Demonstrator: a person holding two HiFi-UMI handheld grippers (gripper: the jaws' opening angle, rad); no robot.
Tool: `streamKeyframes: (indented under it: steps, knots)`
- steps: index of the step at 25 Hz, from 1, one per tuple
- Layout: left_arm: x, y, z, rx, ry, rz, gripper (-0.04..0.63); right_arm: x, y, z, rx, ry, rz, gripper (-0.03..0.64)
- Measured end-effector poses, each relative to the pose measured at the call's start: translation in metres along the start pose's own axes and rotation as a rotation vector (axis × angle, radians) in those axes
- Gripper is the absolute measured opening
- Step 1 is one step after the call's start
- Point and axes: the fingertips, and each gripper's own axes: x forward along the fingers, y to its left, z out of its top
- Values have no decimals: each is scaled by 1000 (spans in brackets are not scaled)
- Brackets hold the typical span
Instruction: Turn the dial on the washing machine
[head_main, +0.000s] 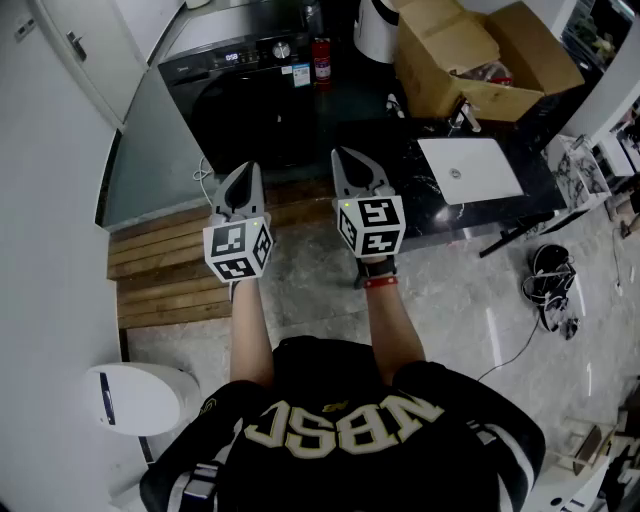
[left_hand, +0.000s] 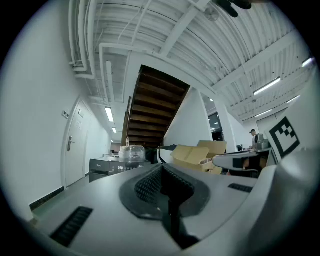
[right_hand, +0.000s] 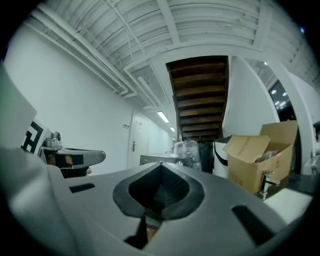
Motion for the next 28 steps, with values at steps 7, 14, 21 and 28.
streamKeyframes:
  steps: [7,14,21,28]
  knots:
    - [5,-19,-21,-16,20,4,13,2,-8,-25,27,26,60,6]
    - [53,5,-37,-17,19,-4,12,53,-19,-33,86,4,61,6]
    - [153,62,-56,-46,17,-51,12,163,-42,-38,70,13,17,6]
    - [244,124,-73,-83,41,-89,12,271,-48,-42,51,54,-10,6]
